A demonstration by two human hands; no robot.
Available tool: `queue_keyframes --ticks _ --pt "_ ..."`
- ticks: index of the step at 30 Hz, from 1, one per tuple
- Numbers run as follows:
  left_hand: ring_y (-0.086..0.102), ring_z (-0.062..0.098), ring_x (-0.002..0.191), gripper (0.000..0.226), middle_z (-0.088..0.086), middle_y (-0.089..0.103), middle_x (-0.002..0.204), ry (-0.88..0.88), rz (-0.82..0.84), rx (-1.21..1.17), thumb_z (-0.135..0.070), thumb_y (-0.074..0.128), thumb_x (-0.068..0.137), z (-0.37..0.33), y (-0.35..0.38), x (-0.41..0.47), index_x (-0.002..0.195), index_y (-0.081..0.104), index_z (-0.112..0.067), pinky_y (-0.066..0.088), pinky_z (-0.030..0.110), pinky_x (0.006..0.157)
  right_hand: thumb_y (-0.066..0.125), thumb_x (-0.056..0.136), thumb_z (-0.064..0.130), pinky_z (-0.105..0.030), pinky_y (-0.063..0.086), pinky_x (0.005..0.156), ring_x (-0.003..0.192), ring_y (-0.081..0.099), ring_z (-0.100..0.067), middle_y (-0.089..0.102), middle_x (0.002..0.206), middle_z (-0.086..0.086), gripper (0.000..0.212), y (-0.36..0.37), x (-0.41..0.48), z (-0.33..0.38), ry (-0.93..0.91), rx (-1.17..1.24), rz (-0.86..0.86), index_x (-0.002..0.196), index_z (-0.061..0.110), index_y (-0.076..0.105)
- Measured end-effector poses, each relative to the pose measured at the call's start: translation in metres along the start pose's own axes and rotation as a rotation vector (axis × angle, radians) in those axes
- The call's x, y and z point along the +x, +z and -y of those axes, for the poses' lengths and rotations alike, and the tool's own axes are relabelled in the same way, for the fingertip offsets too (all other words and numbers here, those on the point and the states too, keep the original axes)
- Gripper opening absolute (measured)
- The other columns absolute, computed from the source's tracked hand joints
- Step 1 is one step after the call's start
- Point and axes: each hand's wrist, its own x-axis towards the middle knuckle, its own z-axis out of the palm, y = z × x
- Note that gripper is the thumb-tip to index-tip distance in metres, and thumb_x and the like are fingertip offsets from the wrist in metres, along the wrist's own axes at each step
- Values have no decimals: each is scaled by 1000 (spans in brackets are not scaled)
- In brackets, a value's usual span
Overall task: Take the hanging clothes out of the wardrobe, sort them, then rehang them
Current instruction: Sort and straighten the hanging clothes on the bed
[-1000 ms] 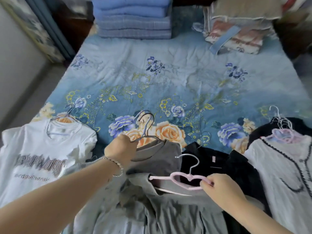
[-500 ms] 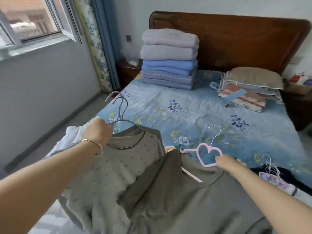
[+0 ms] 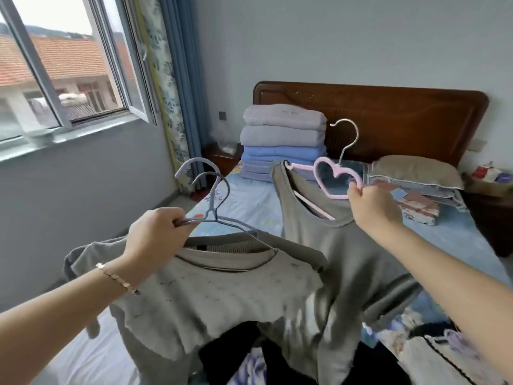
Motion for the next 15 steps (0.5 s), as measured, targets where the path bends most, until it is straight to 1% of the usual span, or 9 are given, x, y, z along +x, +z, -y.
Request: queue_keyframes --ticks 2,3,5,6,8,9,11,14,15 --pt "35 19 51 52 0 40 48 52 -6 -9 -45 64 82 -1 2 -4 53 42 -9 31 25 51 31 101 31 -36 39 74 97 56 -42 62 95 -28 49 -4 -8 10 -117 35 -26 92 -4 65" --pt "34 16 49 52 -1 39 47 72 -17 -20 -45 65 82 -2 4 -6 51 40 -11 31 24 50 32 100 29 -34 35 69 89 56 -40 61 82 -24 48 -4 -13 12 -166 52 -13 79 -1 62" --pt "35 14 50 48 -3 40 47 93 -70 -67 -44 68 80 -4 6 -8 53 40 -14 32 26 51 34 100 27 -32 28 62 70 48 -33 45 56 -8 50 -3 -27 14 -273 86 38 54 9 45" --pt "38 15 52 43 -5 43 51 101 -99 -103 -42 69 79 -6 5 -9 58 44 -15 32 29 52 35 100 26 -32 25 60 62 43 -29 37 51 -3 52 -3 -33 16 -333 100 64 50 13 37" --pt "46 17 61 25 -11 50 68 120 -133 -200 -34 73 78 -9 4 -7 79 52 -20 34 29 57 38 99 29 -32 22 54 51 35 -22 32 47 -1 53 -3 -46 19 -436 138 106 48 14 32" --pt "48 16 65 26 -12 51 80 133 -121 -221 -27 74 78 -11 3 -7 95 54 -22 35 28 60 39 98 31 -32 21 51 48 33 -18 31 47 -1 53 -3 -52 22 -467 169 134 49 14 31" --pt "46 12 68 50 -8 50 100 184 -71 -193 -16 73 78 -14 6 -8 123 52 -21 37 26 64 38 96 41 -27 19 49 48 29 -14 28 49 2 53 -5 -63 28 -495 239 220 51 16 28" --pt "49 15 75 53 -7 48 103 246 -41 -168 -12 73 78 -20 13 -17 128 57 -20 42 26 69 44 74 74 -23 26 51 50 27 -8 29 54 7 60 -4 -80 33 -538 268 391 57 18 31" --pt "51 17 76 49 -7 49 102 265 -42 -180 -12 74 77 -23 16 -21 123 61 -21 45 28 69 51 63 76 -22 27 52 51 29 -7 32 57 8 60 -2 -85 33 -544 253 416 60 19 34"
